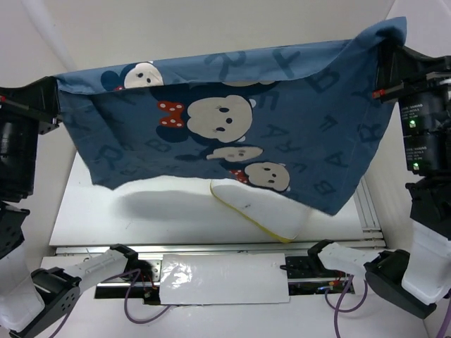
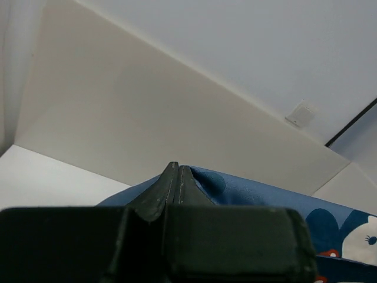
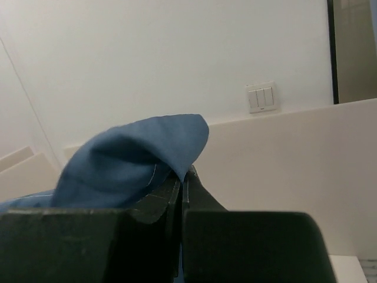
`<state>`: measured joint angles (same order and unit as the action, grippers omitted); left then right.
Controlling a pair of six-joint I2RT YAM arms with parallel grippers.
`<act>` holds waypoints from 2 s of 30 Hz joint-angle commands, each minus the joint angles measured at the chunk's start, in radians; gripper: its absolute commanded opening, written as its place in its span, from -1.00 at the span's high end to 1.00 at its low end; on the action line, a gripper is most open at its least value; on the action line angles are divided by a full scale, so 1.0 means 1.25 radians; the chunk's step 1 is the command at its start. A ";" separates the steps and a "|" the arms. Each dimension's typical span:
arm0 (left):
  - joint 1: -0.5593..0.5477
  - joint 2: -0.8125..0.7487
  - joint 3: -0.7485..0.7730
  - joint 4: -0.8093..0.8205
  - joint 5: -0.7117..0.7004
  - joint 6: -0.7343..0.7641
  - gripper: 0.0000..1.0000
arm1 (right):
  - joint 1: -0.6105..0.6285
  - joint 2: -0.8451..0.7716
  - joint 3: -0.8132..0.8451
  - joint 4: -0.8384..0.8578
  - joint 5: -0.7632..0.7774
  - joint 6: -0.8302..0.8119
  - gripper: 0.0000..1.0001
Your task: Put the pillow into the pillowcase
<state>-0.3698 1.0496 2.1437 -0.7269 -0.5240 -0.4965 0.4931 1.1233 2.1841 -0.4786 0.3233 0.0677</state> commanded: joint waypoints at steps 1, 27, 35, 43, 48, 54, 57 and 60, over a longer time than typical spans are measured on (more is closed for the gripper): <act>-0.007 0.047 0.014 0.035 -0.072 0.082 1.00 | -0.004 0.033 -0.005 0.069 0.047 -0.057 1.00; 0.632 0.579 0.333 0.475 0.866 -0.295 1.00 | -0.005 0.707 0.228 0.872 -0.018 -0.173 1.00; 0.637 0.172 -0.433 0.572 0.911 -0.143 1.00 | -0.031 0.304 -0.481 0.784 -0.219 -0.134 0.90; 0.562 -0.174 -1.011 0.341 0.708 -0.133 0.90 | -0.015 -0.040 -1.168 0.733 -0.167 0.017 0.57; 0.547 -0.184 -0.998 0.152 0.678 -0.119 -1.00 | -0.008 -0.165 -1.188 0.530 -0.078 0.072 -0.12; 0.531 -0.192 -0.938 0.018 0.542 -0.119 -1.00 | -0.015 -0.240 -1.136 0.381 0.055 0.123 -0.83; 0.531 -0.192 -0.927 0.018 0.530 -0.111 -1.00 | -0.023 -0.229 -1.101 0.314 0.078 0.134 -1.00; 0.531 -0.140 -0.920 0.018 0.550 -0.102 -1.00 | -0.023 -0.204 -1.091 0.284 0.078 0.148 -1.00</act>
<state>0.2985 0.8364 0.9634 -0.6823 0.1818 -0.6544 0.4702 0.8326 0.7853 0.0017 0.3695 0.2150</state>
